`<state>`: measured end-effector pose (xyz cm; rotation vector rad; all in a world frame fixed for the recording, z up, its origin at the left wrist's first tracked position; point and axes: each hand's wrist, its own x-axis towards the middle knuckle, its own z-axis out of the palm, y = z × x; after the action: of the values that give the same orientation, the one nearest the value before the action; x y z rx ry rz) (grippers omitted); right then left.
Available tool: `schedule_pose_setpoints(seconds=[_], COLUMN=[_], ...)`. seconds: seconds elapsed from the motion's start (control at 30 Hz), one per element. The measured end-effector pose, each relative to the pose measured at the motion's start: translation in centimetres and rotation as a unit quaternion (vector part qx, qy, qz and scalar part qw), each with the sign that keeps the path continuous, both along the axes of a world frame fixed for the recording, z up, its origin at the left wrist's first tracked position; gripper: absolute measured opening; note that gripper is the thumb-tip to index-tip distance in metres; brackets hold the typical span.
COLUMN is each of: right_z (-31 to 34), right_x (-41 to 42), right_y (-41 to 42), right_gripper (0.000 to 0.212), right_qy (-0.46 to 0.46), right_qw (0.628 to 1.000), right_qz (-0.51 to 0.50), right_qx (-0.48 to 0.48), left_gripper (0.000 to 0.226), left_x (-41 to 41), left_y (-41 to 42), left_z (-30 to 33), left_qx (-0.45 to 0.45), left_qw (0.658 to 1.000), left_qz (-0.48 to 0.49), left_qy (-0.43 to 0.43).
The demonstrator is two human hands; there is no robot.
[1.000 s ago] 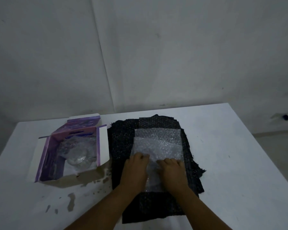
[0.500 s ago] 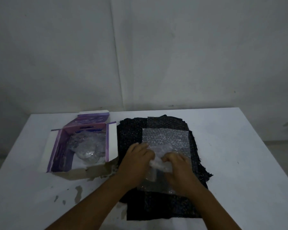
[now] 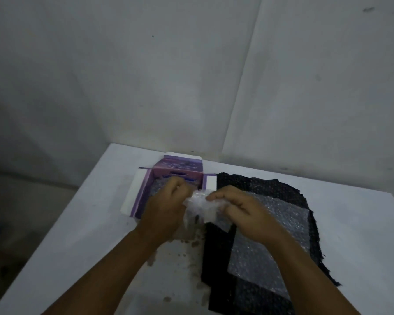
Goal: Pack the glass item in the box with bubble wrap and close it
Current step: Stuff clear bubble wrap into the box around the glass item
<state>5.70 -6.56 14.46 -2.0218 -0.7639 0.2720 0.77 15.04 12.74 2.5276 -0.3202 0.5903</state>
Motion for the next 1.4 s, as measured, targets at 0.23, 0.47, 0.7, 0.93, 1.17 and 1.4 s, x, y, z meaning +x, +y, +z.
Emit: schedule_pose_setpoints(seconds=[0.23,0.47,0.7,0.93,1.17,1.4], right_z=[-2.7,-6.8,-9.3,-10.5,-10.3,-7.4], right_x=[5.5,7.8,8.5,8.9,8.9,7.4], right_y=[8.8,14.0,17.2,16.5,16.5,13.7], right_gripper=[0.022,0.021,0.034,0.036,0.039,0.026], right_qy=[-0.098,-0.321,-0.124,-0.05,-0.041,-0.135], right_qw=[0.98,0.912,0.931,0.925,0.941,0.978], right_qz=[0.032,0.054,0.088,0.156,0.114,0.026], right_qx=[-0.172,-0.252,-0.333,-0.343,-0.316,-0.159], left_gripper=[0.021,0.031,0.029,0.03,0.052,0.021], left_x=[-0.5,-0.8,2.2,4.1,4.7,2.1], left_y=[4.6,5.9,4.0,4.1,3.8,3.3], left_z=[-2.1,-5.2,-2.9,-3.4,-4.7,-2.1], left_qx=[-0.196,0.1,0.182,0.068,0.182,0.212], left_qw=[0.96,0.967,0.856,0.753,0.727,0.889], left_qz=[0.144,0.095,0.109,0.102,0.051,0.114], left_qy=[0.141,0.214,0.472,0.646,0.66,0.39])
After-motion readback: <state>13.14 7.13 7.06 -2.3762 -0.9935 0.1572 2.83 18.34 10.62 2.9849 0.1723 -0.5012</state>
